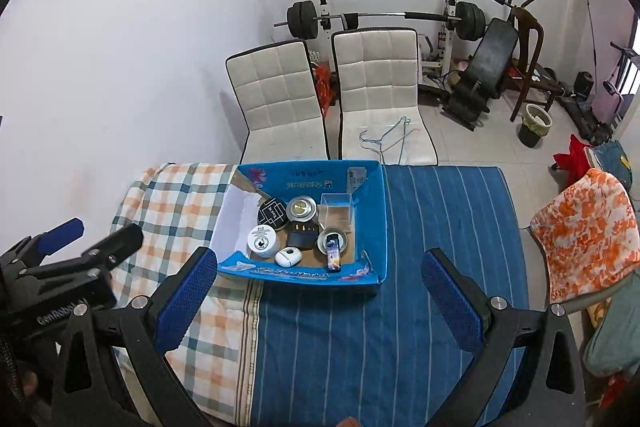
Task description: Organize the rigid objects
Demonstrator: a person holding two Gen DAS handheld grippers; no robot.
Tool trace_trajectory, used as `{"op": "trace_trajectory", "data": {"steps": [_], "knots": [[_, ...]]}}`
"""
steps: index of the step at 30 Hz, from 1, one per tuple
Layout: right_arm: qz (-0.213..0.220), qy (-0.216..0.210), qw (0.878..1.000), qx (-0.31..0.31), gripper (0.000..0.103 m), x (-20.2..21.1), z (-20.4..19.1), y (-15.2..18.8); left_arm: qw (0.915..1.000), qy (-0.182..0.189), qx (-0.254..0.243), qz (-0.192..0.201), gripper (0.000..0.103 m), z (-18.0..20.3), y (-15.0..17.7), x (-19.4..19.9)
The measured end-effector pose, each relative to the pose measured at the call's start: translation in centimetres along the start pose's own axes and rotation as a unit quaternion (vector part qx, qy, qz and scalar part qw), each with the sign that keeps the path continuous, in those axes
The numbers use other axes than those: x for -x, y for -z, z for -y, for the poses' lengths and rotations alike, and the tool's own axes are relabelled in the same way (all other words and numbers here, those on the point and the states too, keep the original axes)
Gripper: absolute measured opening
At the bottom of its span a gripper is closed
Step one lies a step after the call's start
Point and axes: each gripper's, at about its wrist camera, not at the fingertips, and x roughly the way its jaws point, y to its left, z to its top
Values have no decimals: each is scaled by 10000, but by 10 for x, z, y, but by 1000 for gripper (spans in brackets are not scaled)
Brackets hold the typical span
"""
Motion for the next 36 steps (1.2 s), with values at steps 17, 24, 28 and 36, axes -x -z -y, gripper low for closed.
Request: {"op": "trace_trajectory", "data": {"steps": [17, 24, 28, 36], "knots": [[63, 231, 9997, 33, 103, 2, -2, 2, 9998, -158, 71, 81, 102, -9, 7, 15], [-8, 316, 9995, 64, 103, -5, -2, 3, 9997, -199, 150, 76, 102, -15, 10, 14], [-30, 324, 9995, 64, 103, -6, -1, 3, 9996, -227, 163, 68, 102, -17, 10, 13], [-25, 380, 9993, 52, 103, -9, 1, 3, 9997, -223, 116, 38, 102, -17, 11, 10]]}}
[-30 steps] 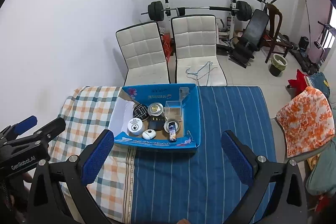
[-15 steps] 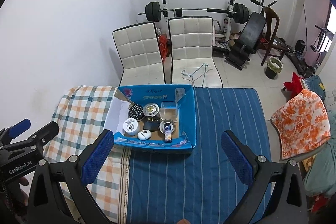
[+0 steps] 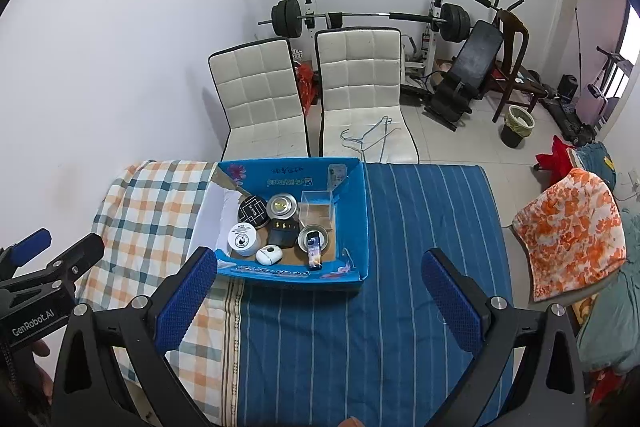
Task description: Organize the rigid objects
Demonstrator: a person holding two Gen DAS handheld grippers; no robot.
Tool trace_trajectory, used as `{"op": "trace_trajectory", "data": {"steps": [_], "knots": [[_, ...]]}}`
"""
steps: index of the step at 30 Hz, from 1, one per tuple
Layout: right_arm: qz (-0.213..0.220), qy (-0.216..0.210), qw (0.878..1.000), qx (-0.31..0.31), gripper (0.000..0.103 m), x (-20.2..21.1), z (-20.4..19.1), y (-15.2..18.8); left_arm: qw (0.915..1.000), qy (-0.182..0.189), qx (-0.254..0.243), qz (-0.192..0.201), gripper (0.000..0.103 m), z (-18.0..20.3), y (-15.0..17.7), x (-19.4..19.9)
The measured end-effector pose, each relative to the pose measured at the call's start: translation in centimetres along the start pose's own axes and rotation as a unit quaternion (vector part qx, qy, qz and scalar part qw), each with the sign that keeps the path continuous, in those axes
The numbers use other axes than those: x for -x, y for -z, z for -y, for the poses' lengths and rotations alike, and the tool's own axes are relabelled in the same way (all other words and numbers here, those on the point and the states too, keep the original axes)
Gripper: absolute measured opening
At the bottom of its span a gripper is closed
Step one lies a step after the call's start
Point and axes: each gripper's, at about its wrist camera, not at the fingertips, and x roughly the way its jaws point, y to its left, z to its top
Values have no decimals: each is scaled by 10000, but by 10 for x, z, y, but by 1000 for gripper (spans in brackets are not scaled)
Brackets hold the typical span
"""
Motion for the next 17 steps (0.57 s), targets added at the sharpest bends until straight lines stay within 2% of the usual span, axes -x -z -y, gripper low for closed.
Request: {"op": "trace_trajectory", "data": {"steps": [17], "knots": [[13, 99, 9999, 9, 103, -2, -1, 1, 10000, -19, -19, -19, 102, 1, -6, -4]]}}
